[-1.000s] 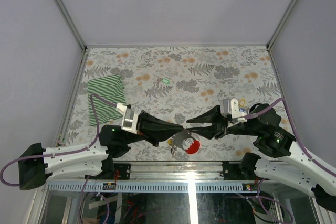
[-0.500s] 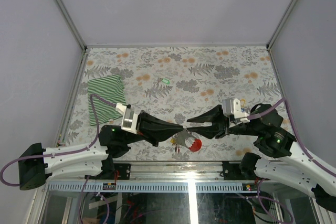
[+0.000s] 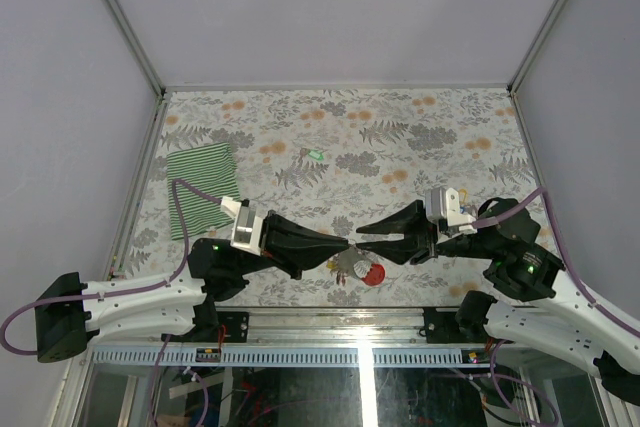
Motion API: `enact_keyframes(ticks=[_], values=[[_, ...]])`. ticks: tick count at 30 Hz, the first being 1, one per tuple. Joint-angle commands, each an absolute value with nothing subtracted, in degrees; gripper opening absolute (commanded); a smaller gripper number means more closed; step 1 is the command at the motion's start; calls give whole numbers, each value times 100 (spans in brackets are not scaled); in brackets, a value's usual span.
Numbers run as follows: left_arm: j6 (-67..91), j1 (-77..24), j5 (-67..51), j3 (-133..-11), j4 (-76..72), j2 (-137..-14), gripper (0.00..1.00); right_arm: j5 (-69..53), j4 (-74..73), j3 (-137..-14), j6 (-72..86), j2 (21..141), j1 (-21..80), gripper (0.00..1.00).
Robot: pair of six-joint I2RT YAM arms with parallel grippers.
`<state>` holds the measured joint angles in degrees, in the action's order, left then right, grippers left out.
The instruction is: Put the keys on the keyring
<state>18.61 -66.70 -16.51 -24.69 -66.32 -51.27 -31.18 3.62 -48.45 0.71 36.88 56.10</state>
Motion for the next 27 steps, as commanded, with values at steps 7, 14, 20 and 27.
enact_keyframes(ticks=[7,14,20,27], values=[[1829,-6653,-1457,-2617,-6974,-5049,0,-3153,711,-4935,97,3568,5649,31],[1824,-6653,-1461,-2632,-6963,-5055,0,-3103,703,-4947,79,3518,5649,32],[1828,-6648,-1543,-2677,-6909,-5102,0,-3167,759,-4957,114,3613,5648,33],[1846,-6650,-1615,-2709,-6873,-5151,0,-3225,816,-4980,129,3692,5655,33]])
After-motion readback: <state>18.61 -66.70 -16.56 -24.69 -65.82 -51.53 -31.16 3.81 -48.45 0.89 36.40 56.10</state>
